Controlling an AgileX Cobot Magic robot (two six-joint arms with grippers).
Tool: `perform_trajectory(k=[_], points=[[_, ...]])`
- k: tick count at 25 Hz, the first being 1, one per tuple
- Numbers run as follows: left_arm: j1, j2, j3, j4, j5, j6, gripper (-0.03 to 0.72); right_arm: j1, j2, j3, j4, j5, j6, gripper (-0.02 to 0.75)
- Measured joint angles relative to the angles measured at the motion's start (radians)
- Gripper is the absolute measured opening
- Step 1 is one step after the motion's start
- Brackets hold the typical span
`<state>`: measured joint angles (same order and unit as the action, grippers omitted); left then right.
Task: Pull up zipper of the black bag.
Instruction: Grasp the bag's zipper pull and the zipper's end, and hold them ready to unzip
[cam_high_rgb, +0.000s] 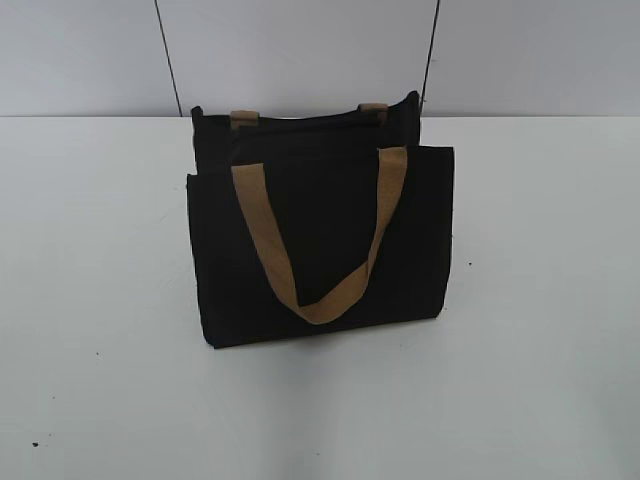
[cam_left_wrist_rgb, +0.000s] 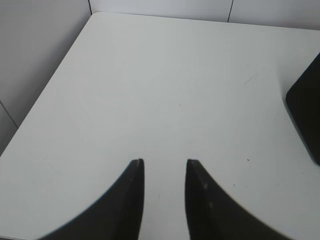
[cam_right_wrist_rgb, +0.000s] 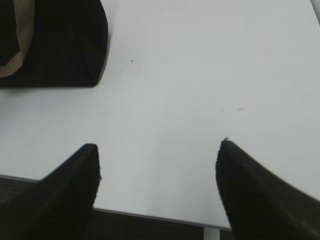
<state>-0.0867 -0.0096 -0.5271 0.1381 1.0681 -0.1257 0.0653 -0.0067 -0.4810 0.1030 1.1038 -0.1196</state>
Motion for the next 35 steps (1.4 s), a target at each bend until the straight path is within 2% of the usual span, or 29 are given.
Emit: perform_trajectory(k=[18, 23, 29, 35], points=[[0.0, 0.03, -0.011, 0.002, -0.028, 0.0, 0.235, 0.0, 0.0, 0.0, 0.0, 0.0, 0.0, 0.557], [0.0, 0.175, -0.063, 0.001, -0.191, 0.0, 0.249, 0.0, 0.0, 0.0, 0.0, 0.0, 0.0, 0.557], [0.0, 0.385, -0.07, -0.041, -0.451, 0.0, 0.255, 0.0, 0.0, 0.0, 0.0, 0.0, 0.0, 0.557], [-0.018, 0.568, -0.07, -0.05, -0.669, 0.0, 0.323, 0.0, 0.0, 0.0, 0.0, 0.0, 0.0, 0.557]])
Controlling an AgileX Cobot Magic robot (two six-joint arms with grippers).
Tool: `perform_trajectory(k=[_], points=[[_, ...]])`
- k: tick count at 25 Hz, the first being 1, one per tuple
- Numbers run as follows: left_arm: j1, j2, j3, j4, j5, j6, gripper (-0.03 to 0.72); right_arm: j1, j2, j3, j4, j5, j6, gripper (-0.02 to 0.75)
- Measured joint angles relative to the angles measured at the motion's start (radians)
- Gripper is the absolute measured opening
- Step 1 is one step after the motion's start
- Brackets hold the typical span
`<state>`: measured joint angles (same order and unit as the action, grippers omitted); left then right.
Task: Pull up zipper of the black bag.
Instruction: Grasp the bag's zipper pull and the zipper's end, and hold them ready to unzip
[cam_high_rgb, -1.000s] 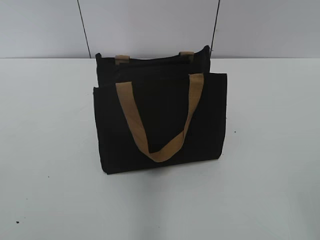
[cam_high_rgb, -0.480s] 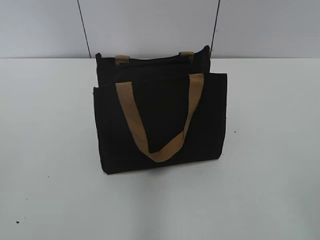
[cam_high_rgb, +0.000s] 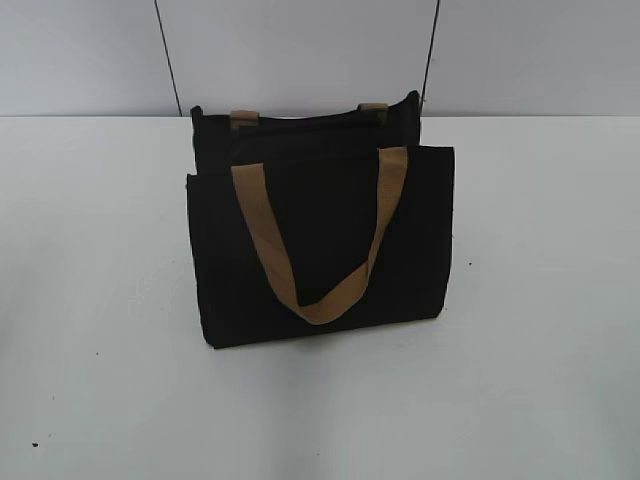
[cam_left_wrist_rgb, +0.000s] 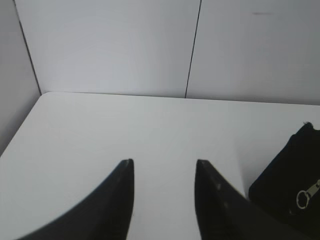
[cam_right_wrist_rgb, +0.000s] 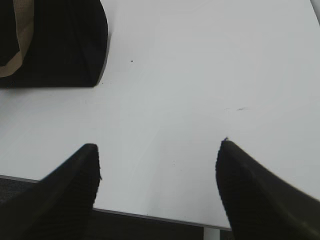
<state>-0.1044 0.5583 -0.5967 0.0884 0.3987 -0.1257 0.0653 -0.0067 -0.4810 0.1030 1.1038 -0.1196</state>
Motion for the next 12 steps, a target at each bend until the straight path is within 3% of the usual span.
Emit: perform_trajectory(k=[12], points=[[-0.155, 0.414, 0.0, -0.024, -0.326, 0.0, 0.362, 0.0, 0.0, 0.0, 0.0, 0.0, 0.0, 0.557]])
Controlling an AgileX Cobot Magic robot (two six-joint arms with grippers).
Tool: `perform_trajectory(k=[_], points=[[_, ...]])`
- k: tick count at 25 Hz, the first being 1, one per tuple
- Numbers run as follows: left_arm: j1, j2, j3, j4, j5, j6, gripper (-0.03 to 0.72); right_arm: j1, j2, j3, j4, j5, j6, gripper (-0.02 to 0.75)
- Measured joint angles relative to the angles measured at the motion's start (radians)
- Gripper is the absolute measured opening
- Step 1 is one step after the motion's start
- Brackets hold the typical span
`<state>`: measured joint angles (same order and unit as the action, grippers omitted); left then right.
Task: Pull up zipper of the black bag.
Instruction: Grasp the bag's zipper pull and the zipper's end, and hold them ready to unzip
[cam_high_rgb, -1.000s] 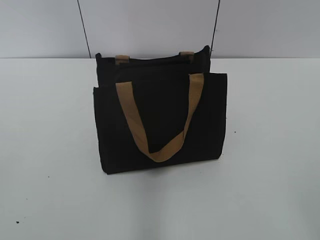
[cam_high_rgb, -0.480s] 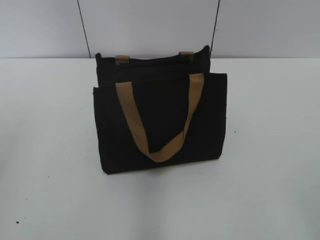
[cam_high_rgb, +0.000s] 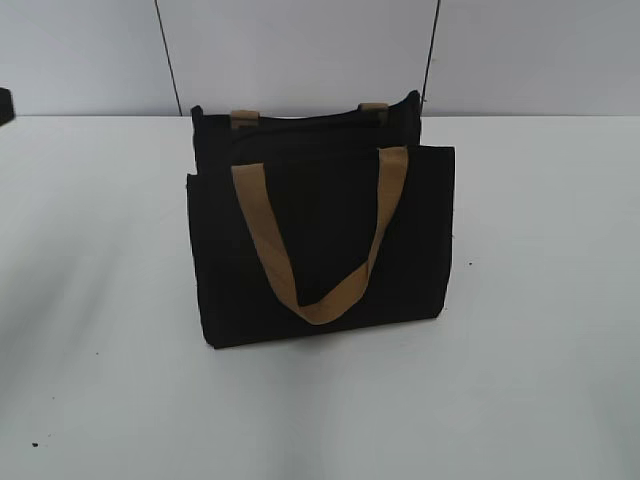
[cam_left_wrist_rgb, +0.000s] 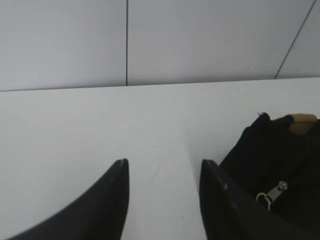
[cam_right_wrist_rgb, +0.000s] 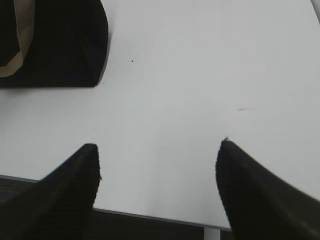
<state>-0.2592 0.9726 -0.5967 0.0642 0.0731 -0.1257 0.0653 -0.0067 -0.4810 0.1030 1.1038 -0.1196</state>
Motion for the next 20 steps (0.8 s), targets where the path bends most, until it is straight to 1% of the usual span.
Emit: perform_trajectory(k=[2, 6, 10, 13, 16, 18, 20], points=[[-0.022, 0.076, 0.0, -0.001, -0.048, 0.0, 0.382, 0.0, 0.0, 0.0, 0.0, 0.0, 0.0, 0.557], [-0.031, 0.203, 0.0, 0.004, -0.139, 0.0, 0.412, 0.0, 0.0, 0.0, 0.0, 0.0, 0.0, 0.557], [-0.031, 0.319, 0.0, 0.006, -0.218, 0.0, 0.414, 0.0, 0.0, 0.0, 0.0, 0.0, 0.0, 0.557], [-0.031, 0.388, 0.011, 0.035, -0.303, 0.0, 0.414, 0.0, 0.0, 0.0, 0.0, 0.0, 0.0, 0.557], [-0.031, 0.443, 0.057, 0.048, -0.419, 0.0, 0.414, 0.0, 0.0, 0.0, 0.0, 0.0, 0.0, 0.557], [-0.031, 0.478, 0.112, 0.05, -0.514, 0.0, 0.414, 0.0, 0.0, 0.0, 0.0, 0.0, 0.0, 0.557], [-0.031, 0.511, 0.154, 0.05, -0.651, 0.0, 0.414, 0.0, 0.0, 0.0, 0.0, 0.0, 0.0, 0.557]])
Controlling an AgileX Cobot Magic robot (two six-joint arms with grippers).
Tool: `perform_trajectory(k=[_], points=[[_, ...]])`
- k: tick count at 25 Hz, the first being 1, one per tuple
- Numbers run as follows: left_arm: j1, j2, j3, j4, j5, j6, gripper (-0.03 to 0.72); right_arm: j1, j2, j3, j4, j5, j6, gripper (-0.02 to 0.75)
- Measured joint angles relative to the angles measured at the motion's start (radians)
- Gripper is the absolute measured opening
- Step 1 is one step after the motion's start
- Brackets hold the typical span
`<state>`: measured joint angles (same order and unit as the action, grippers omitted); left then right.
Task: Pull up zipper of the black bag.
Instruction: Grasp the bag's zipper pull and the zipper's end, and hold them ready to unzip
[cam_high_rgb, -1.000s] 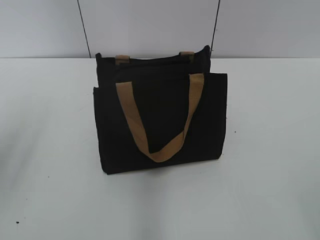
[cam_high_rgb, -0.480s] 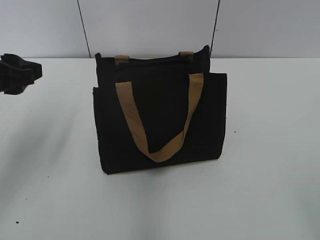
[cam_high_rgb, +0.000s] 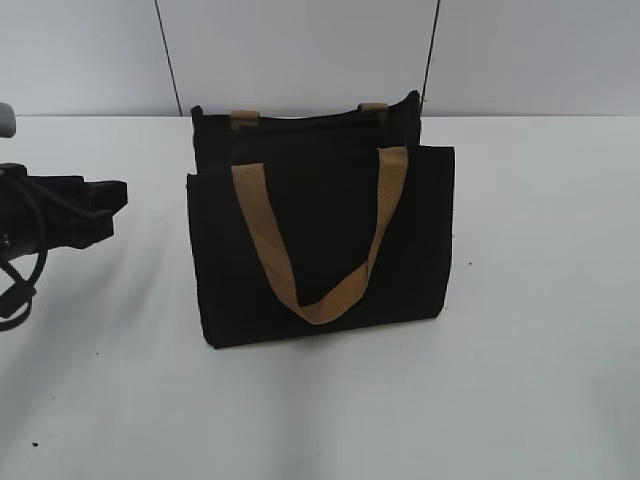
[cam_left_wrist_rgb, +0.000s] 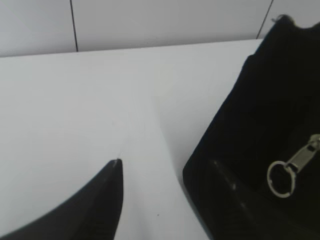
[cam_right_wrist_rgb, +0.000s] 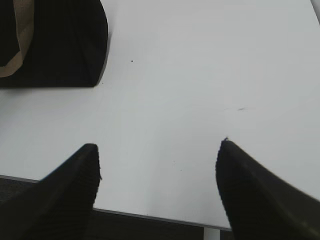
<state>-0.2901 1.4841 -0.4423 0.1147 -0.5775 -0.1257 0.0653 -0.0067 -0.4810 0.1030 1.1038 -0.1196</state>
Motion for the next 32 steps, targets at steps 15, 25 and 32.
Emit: perform_trajectory(k=[15, 25, 32], points=[[-0.001, 0.311, 0.074, 0.32, -0.45, 0.0, 0.414, 0.0, 0.0, 0.0, 0.0, 0.0, 0.0, 0.557], [-0.001, 0.481, 0.005, 0.382, -0.566, 0.0, 0.414, 0.0, 0.0, 0.0, 0.0, 0.0, 0.0, 0.557], [-0.001, 0.545, -0.066, 0.409, -0.59, 0.0, 0.414, 0.0, 0.0, 0.0, 0.0, 0.0, 0.0, 0.557]])
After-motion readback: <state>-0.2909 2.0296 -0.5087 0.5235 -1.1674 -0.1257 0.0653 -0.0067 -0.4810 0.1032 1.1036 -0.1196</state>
